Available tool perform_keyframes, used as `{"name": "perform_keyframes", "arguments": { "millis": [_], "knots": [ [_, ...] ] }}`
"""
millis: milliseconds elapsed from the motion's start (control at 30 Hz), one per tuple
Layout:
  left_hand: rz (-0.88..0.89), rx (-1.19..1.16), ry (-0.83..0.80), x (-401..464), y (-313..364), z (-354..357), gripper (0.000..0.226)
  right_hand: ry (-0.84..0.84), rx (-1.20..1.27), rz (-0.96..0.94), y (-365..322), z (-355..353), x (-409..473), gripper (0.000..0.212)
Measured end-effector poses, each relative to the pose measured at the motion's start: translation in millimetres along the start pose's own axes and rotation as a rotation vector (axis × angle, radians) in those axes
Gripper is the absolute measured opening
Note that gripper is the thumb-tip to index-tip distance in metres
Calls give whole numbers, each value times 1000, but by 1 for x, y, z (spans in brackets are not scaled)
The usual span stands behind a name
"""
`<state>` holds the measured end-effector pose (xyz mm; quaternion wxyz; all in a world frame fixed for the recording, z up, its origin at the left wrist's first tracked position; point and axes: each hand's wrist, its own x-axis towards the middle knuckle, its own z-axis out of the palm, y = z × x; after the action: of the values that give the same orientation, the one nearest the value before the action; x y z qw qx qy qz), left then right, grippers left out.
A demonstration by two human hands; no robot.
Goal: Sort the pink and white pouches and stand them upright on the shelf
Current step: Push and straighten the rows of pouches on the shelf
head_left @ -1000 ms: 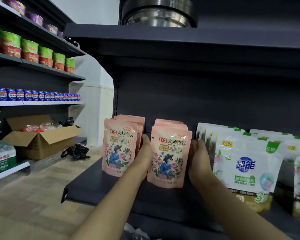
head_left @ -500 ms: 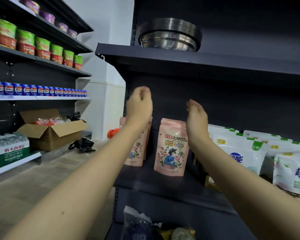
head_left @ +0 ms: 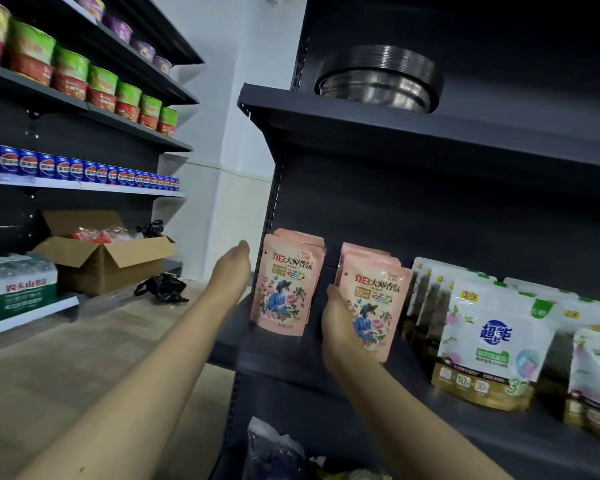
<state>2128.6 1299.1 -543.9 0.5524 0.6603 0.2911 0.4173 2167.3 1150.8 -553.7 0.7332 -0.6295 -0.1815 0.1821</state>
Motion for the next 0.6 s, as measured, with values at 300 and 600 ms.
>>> {"name": "perform_keyframes", "arguments": {
  "millis": [300, 600],
  "knots": [
    [-99, -201, -188, 36, -56, 17, 60, 4, 147, 87, 24, 18, 32, 25],
    [-215, -356, -428, 69, -79, 40, 87, 74, 372, 130, 23, 30, 48, 37]
  ]
}}
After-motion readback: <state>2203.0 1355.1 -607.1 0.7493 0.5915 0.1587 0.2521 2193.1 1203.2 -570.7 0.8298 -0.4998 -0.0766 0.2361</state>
